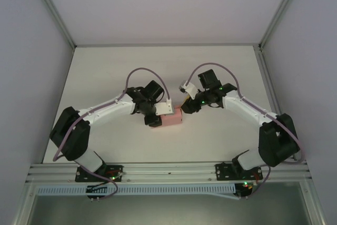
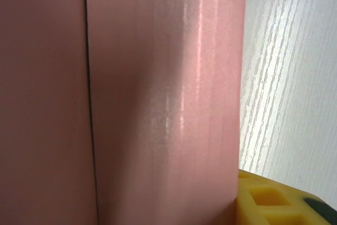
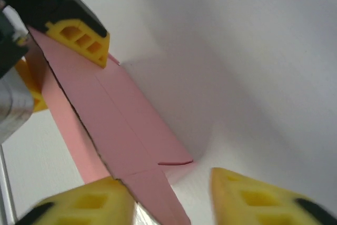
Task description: Assemble paper box
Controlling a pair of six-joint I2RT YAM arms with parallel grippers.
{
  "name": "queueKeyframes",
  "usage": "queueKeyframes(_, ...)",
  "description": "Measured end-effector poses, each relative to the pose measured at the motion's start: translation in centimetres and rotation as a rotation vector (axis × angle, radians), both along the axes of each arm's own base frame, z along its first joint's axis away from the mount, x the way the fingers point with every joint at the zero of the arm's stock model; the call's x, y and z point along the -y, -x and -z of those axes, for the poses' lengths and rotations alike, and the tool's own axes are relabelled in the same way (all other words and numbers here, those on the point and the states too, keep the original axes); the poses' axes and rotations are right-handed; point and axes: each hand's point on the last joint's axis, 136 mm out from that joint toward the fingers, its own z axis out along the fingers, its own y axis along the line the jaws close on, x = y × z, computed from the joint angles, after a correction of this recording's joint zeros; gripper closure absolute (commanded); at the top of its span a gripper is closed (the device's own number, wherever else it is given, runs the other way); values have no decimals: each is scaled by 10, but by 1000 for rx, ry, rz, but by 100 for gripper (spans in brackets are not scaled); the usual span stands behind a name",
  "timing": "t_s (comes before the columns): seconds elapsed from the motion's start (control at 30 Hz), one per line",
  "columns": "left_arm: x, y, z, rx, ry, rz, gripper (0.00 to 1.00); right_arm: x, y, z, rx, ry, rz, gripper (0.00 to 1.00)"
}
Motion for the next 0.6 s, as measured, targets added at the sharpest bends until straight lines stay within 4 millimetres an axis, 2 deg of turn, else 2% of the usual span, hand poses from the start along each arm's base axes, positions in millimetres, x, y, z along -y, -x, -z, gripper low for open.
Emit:
queueKeyframes(0.1, 0, -1, 3, -4, -6, -3, 56, -3, 4, 2, -12, 9, -15, 88)
queueKeyframes(0.33, 1, -4, 4, -20, -25, -9, 56, -6, 7, 3, -74, 22, 70, 100)
queueKeyframes(0.6, 4, -6, 4, -28, -31, -12, 55, -4, 8, 2, -238, -56, 377, 100)
